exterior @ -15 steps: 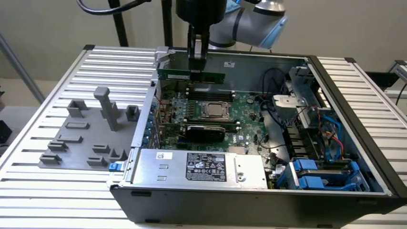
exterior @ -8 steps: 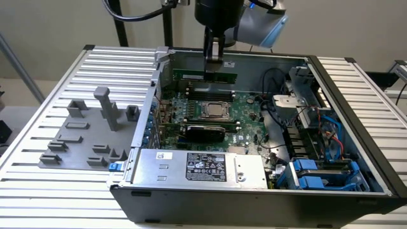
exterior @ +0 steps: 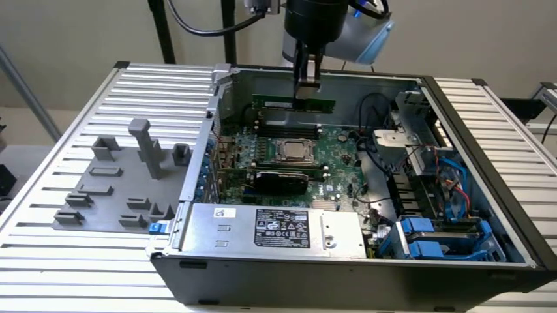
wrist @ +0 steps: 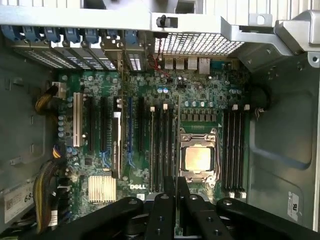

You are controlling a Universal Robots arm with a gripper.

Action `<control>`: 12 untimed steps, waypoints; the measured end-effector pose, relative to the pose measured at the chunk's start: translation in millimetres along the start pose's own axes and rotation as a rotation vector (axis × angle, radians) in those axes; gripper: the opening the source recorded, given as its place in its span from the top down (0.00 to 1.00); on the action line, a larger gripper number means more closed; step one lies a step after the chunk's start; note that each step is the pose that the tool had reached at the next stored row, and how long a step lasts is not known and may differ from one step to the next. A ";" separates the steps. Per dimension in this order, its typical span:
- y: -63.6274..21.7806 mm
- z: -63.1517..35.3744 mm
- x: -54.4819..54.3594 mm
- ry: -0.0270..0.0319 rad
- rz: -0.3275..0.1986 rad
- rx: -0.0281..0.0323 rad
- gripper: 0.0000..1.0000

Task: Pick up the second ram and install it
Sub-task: 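Pick up the second ram and move it above second insertion slot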

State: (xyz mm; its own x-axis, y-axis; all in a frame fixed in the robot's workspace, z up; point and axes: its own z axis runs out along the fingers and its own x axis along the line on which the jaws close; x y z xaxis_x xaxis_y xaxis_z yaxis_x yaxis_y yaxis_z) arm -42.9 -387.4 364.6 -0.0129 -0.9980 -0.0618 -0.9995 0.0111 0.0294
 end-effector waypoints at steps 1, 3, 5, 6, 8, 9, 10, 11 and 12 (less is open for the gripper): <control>-1.9 1.9 -2.3 0.0000 0.000 0.0000 0.86; -4.5 5.6 -6.3 0.0000 0.000 0.0000 0.86; -6.0 9.4 -9.4 0.0000 0.000 0.0000 0.86; -6.6 11.3 -10.9 0.0004 0.000 0.0001 0.86; -7.4 14.8 -12.7 0.0005 0.000 0.0003 0.86; -7.6 16.1 -12.7 0.0003 0.000 0.0005 0.86; -7.7 16.1 -12.7 0.0006 0.000 0.0004 0.86; -7.7 16.1 -12.7 0.0006 0.000 0.0004 0.86; -7.7 16.1 -12.7 0.0006 0.000 0.0004 0.86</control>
State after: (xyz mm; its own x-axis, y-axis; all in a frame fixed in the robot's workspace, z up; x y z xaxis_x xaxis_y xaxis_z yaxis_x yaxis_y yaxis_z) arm -35.4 -373.8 349.1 -0.0129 -0.9980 -0.0611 -0.9995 0.0111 0.0290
